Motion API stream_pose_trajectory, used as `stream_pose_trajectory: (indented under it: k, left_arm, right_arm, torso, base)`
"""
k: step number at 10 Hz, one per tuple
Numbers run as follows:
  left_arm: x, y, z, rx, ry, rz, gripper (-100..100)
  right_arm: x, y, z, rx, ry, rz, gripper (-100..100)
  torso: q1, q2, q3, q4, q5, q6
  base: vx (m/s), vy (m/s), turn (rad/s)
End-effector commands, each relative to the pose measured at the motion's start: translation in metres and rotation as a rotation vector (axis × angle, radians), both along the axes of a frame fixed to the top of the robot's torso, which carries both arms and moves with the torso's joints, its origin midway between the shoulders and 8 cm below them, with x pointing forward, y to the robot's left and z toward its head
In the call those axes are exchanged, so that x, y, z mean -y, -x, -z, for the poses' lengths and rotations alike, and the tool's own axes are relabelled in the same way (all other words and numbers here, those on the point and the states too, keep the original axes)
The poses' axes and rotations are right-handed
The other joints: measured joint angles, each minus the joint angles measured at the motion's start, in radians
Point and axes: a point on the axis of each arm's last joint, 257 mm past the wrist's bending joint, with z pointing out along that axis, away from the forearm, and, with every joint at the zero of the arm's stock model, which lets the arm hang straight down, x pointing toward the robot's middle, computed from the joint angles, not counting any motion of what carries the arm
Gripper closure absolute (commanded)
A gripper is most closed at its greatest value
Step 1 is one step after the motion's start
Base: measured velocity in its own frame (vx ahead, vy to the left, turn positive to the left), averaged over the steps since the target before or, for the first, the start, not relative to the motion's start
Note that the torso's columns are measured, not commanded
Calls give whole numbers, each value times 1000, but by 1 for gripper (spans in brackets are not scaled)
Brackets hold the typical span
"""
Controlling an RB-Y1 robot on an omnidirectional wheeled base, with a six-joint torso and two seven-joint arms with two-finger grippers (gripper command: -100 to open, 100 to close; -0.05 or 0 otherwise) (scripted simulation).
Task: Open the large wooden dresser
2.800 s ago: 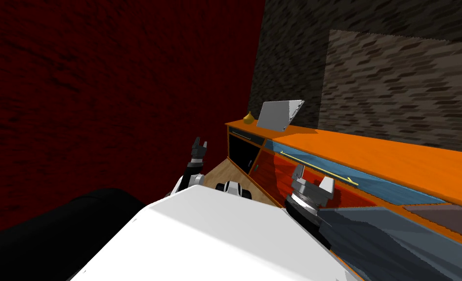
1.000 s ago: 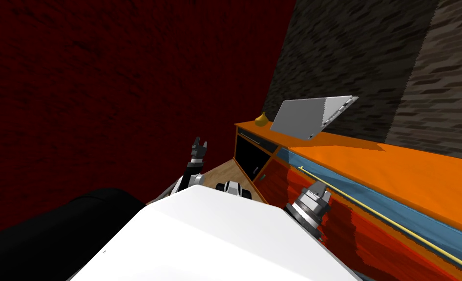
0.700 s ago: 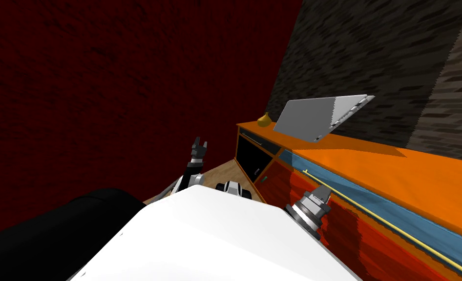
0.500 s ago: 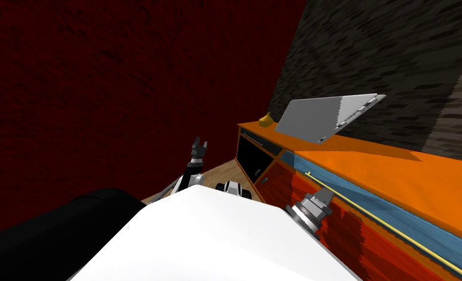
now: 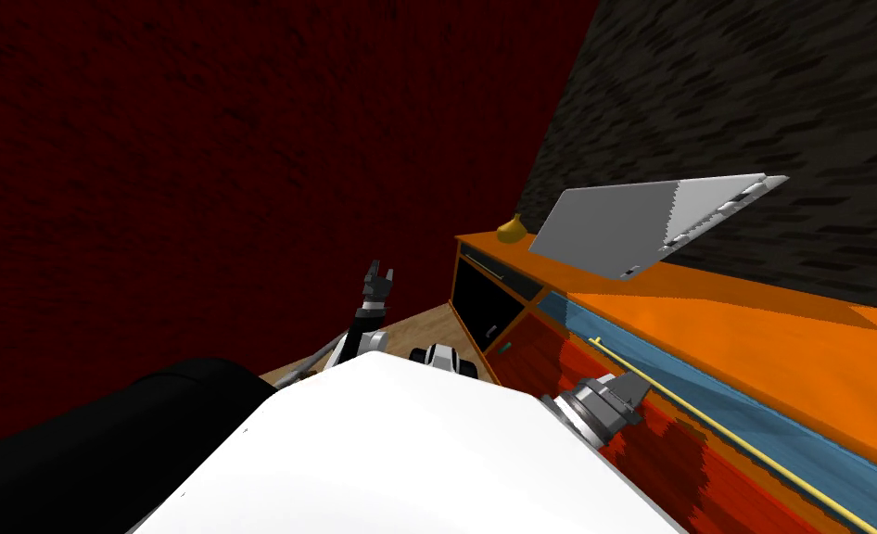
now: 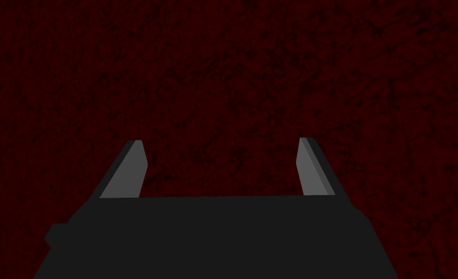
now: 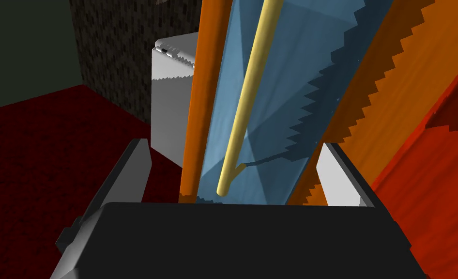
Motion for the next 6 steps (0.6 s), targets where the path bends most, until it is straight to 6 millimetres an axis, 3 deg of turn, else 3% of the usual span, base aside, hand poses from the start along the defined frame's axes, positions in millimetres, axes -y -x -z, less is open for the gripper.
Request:
stream_pose_trajectory:
  k: [1,3,6]
  left_arm:
    - [0,0,0,0,0,0,0]
    - [0,0,0,0,0,0,0]
    - [0,0,0,0,0,0,0]
  right_arm:
    - [3,8,10,46,-64,-1,-100]
    - [3,8,11,50,-72,2,-100]
    - [10,-11,4,54,-73,26,-100]
  torso:
    - [0,0,0,0,0,0]
    - [0,0,0,0,0,0]
    - [0,3,2,1,0,0]
  base:
    - [7,-30,137]
    - [5,-17,57]
    - [-62,-20,78]
